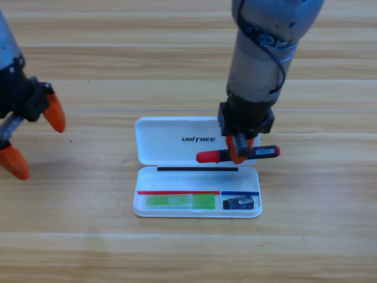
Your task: Clean up eraser and pencils
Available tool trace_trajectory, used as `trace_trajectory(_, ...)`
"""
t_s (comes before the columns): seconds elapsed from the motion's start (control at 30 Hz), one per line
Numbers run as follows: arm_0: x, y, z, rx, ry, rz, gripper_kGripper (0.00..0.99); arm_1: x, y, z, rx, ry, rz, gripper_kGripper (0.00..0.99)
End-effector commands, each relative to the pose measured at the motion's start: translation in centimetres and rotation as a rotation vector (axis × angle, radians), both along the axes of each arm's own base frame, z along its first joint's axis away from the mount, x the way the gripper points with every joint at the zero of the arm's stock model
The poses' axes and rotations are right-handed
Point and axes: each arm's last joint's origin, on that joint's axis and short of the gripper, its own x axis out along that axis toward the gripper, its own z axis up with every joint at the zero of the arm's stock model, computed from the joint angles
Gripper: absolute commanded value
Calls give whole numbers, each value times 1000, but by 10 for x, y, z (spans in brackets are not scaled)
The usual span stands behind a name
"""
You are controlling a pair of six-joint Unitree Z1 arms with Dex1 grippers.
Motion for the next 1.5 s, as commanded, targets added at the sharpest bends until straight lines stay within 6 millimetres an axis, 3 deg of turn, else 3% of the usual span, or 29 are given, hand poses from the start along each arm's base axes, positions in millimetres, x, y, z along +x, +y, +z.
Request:
trace_trajectory(0.03,4,26,-8,3,36,51,990,-7,29,-41,-69,72,22,0)
trace_trajectory(0.93,-1,18,-14,0,74,65,990,-5,67,-68,-66,70,2,0)
trace_trajectory(1.5,0,16,-16,5,77,63,990,0,68,-80,-102,58,-11,0)
